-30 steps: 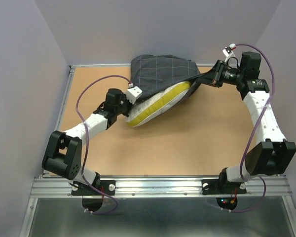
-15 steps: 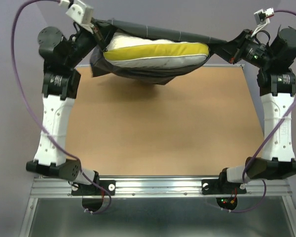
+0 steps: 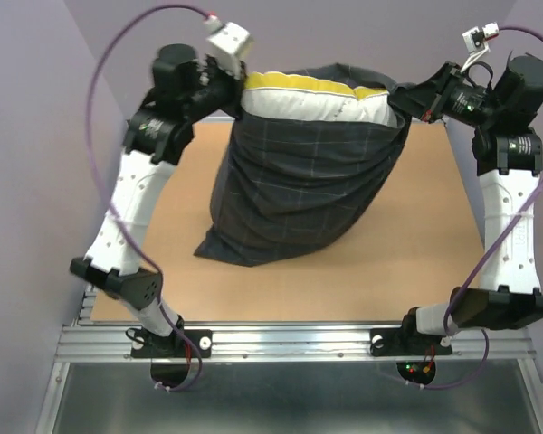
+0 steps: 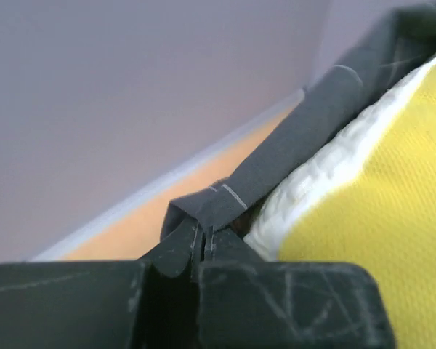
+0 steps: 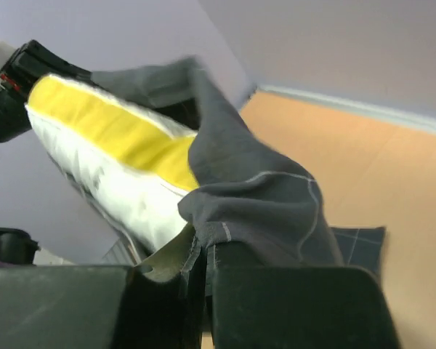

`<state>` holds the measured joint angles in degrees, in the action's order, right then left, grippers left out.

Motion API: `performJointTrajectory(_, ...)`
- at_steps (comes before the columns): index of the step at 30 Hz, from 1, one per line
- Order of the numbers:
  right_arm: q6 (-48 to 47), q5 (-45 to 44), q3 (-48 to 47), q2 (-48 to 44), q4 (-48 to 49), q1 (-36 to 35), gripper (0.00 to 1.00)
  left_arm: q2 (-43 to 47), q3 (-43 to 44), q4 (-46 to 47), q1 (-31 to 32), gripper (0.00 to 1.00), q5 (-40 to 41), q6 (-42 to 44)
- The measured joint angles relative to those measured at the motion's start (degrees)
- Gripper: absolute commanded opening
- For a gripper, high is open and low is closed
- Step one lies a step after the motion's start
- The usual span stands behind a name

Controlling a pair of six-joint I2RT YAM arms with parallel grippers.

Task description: Put the pillow into the pillowcase

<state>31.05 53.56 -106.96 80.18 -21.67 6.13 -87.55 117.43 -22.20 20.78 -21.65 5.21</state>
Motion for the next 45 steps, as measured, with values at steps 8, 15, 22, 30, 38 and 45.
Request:
performJointTrajectory(8,2.25,0.04,-10.80,9.77,-4.44,5.29,0.00,3.69,-18.08,6.47,-5.62,0.00,-4.90,-2.36)
performJointTrajectory(15,7.17,2.54,-25.40,10.45,0.94,7.80,0.01,9.66,1.16,8.92,-6.25,0.00,-5.38,-6.51)
performJointTrajectory(22,18.16,7.74,-19.26,3.28,15.47,10.19,0.00,6.78,12.46,10.56,-12.31,0.00,-14.01,-18.18)
performJointTrajectory(30,13.68,3.58,-9.75,6.32,16.41,7.17,0.19,1.57,-1.73,10.03,-9.09,0.00,-17.05,-20.02)
performJointTrajectory(38,-6.82,-5.25,-2.36,7.58,-0.59,7.32,0.86,1.40,-12.02,11.02,-3.26,0.00,-15.45,-20.55)
performJointTrajectory(45,-8.79,-4.81,-22.84,12.70,1.77,2.56,0.84,-0.24,-3.98,8.96,-0.46,0.00,-15.56,-18.88)
